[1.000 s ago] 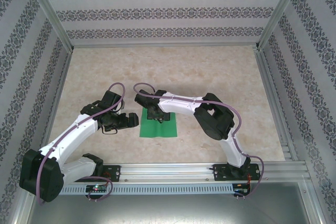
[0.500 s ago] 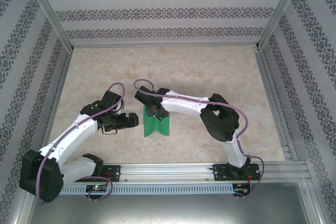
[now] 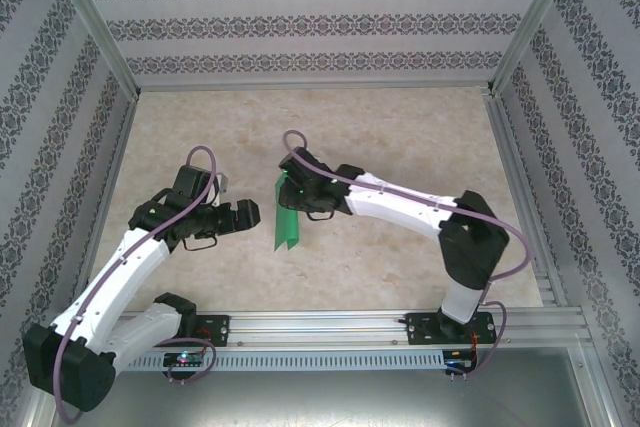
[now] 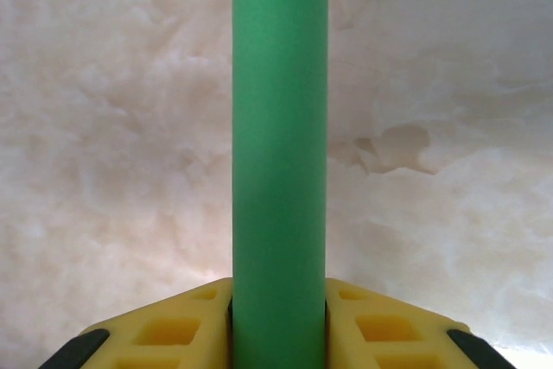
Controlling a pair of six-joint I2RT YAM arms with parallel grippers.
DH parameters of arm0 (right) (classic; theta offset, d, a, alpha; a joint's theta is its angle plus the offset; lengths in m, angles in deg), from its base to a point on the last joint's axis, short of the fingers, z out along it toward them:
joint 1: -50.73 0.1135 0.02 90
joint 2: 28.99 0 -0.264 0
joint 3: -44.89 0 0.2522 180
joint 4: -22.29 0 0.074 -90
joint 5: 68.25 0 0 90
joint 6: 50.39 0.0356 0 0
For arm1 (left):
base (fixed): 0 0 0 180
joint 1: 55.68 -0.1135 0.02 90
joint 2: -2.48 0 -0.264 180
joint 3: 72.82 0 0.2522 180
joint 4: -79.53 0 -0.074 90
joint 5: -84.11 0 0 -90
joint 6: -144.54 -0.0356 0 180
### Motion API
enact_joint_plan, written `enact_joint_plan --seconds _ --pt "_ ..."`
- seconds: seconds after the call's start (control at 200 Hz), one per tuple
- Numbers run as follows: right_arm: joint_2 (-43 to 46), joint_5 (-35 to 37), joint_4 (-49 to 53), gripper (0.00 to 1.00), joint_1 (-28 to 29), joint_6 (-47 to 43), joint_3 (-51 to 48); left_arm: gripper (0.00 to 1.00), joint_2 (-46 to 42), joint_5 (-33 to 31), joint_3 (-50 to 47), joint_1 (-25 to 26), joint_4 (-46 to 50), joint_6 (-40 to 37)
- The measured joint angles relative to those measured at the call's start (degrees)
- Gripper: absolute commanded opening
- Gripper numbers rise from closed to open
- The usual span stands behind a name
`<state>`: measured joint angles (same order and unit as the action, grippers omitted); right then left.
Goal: Fold a paper plane with a square sheet of paper (pick it up from the middle)
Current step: Fold the square sheet of paper in half at the center of the table.
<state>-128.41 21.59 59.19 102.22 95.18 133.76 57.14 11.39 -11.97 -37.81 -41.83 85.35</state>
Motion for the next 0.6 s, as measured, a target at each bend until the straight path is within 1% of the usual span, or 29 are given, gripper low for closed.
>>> enact_joint_plan --seconds 0.13,0.28,0.355,0.44,0.6 --pt "5.0 -5.1 -9.4 0.31 -3.0 0.7 -10.1 1.00 0.8 4.8 -0.3 0.0 -3.1 2.7" --pt "6.3 -10.2 -17.7 0.33 -5.9 1.3 -19.6 0.99 4.5 9.7 -1.8 0.2 -9.9 6.5" --pt "6.3 -12.1 -20.4 0.33 -6.8 1.3 -22.9 0.98 7.0 10.6 -2.0 0.8 -12.6 7.9" --pt "6.3 -14.0 -23.8 0.33 -7.7 1.3 -26.0 0.96 9.8 11.3 -2.0 2.1 -15.8 9.2" --pt "6.3 -17.1 -29.2 0.34 -9.2 1.3 -30.3 0.86 17.1 11.4 -2.0 5.8 -22.1 11.6"
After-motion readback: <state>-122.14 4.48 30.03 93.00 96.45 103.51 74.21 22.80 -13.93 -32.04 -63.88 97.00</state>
